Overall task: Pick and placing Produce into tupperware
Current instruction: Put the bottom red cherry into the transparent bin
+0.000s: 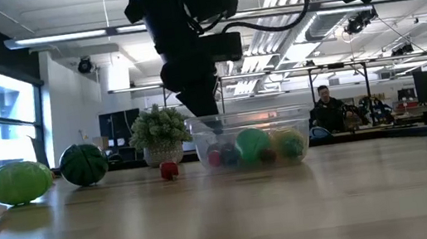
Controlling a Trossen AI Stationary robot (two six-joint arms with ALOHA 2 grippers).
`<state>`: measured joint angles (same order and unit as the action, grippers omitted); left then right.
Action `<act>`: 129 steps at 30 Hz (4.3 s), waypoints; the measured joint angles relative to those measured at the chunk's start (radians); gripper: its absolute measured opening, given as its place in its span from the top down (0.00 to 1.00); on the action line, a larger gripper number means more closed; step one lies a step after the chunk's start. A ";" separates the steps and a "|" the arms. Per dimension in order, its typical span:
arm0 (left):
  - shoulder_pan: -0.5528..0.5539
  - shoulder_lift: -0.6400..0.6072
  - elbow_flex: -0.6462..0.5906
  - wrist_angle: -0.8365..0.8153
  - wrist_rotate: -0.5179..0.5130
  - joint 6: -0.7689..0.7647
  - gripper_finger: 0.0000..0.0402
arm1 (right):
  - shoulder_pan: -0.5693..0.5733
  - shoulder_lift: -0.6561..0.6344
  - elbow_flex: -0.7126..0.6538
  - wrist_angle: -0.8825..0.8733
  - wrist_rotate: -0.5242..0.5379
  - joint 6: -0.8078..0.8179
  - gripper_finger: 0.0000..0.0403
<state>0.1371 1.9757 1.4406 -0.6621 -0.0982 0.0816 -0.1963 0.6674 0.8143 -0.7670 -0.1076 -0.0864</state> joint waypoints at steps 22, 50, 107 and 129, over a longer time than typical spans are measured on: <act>-0.117 -0.313 -0.087 -0.117 -0.099 -0.136 0.62 | 0.000 0.000 0.000 -0.001 0.000 0.000 1.00; -0.134 -0.368 -0.486 0.250 -0.077 -1.200 0.59 | 0.000 0.000 0.000 -0.001 0.000 0.000 1.00; -0.132 -0.174 -0.483 0.375 -0.032 -1.439 0.59 | 0.000 0.000 0.000 0.000 0.000 0.000 1.00; -0.132 -0.173 -0.484 0.371 0.014 -0.895 0.59 | 0.000 0.000 0.000 0.000 0.000 0.000 1.00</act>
<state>0.0055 1.8027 0.9565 -0.2908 -0.0843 -0.8132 -0.1959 0.6674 0.8143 -0.7673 -0.1078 -0.0864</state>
